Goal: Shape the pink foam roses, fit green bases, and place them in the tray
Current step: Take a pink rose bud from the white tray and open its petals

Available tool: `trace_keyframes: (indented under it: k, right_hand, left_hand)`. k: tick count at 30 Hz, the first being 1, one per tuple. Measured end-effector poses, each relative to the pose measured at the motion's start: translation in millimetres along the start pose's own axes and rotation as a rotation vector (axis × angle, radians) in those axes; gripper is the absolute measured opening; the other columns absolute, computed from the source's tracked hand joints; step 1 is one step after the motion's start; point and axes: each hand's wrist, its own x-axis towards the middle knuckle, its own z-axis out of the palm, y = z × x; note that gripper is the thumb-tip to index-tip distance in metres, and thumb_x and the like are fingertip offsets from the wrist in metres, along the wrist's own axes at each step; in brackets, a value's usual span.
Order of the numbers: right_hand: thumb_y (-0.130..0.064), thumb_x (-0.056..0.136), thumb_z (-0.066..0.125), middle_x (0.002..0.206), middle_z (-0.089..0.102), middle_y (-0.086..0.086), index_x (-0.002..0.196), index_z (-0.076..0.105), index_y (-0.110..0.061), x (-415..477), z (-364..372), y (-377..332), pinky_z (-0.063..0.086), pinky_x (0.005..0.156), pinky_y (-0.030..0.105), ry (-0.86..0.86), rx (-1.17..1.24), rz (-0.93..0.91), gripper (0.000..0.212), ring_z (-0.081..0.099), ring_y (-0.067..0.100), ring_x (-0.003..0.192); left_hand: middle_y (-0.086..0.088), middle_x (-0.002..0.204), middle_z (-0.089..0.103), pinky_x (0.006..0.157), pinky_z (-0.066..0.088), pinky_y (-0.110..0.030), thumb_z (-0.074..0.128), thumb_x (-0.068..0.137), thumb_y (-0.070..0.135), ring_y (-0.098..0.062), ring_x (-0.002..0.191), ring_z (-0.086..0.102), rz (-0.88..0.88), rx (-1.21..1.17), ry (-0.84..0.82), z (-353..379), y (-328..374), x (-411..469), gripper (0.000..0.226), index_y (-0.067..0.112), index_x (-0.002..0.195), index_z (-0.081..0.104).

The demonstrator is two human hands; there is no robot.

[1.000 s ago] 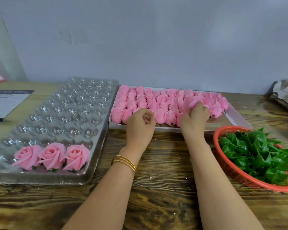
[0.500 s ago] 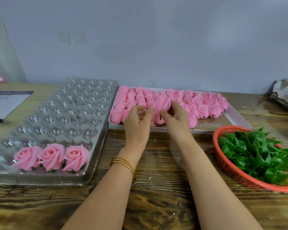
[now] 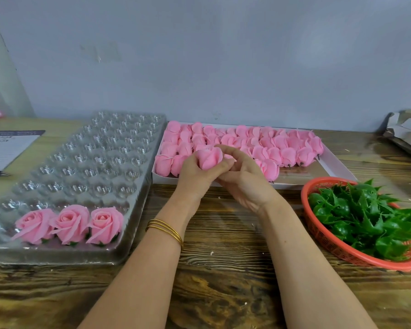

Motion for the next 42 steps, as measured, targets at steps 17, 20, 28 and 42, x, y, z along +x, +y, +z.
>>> trace_keyframes:
  k: [17, 20, 28, 42]
  right_hand:
    - [-0.017, 0.071, 0.065, 0.098, 0.070, 0.007, 0.103, 0.069, -0.012, 3.5, -0.8, -5.7, 0.054, 0.067, 0.027, 0.176, 0.008, -0.040, 0.033, 0.066, 0.016, 0.088]
    - [-0.017, 0.090, 0.066, 0.093, 0.069, 0.005, 0.103, 0.070, -0.011, 4.0, 3.7, -3.7, 0.053, 0.069, 0.027, 0.188, -0.083, -0.055, 0.015, 0.065, 0.016, 0.088]
    - [-0.015, 0.086, 0.072, 0.110, 0.069, 0.017, 0.110, 0.070, -0.007, 2.5, 5.2, 1.1, 0.054, 0.095, 0.045, 0.230, -0.249, -0.050, 0.026, 0.064, 0.030, 0.111]
    - [-0.021, 0.092, 0.058, 0.114, 0.068, 0.020, 0.108, 0.070, 0.000, 7.4, 1.5, 3.7, 0.057, 0.085, 0.037, 0.218, -0.141, -0.058, 0.029, 0.065, 0.028, 0.107]
  left_hand:
    - [-0.009, 0.104, 0.064, 0.079, 0.054, -0.034, 0.087, 0.071, 0.024, -0.019, 0.093, 0.064, 0.170, 0.276, 0.173, 0.8, 1.3, -0.8, 0.039, 0.038, 0.086, 0.054]
    - [0.004, 0.086, 0.070, 0.069, 0.054, -0.024, 0.085, 0.074, 0.025, -0.007, 0.080, 0.065, 0.222, 0.307, 0.123, 1.5, 0.1, -2.0, 0.027, 0.035, 0.084, 0.062]
    - [0.017, 0.084, 0.069, 0.068, 0.045, -0.005, 0.079, 0.078, 0.013, 0.006, 0.084, 0.063, 0.280, 0.382, 0.078, 1.9, -1.7, -3.2, 0.021, 0.022, 0.097, 0.073]
    - [-0.005, 0.082, 0.075, 0.077, 0.059, -0.049, 0.081, 0.075, 0.023, -0.023, 0.081, 0.071, 0.183, 0.144, 0.129, 1.6, -1.5, -2.4, 0.016, 0.016, 0.087, 0.074]
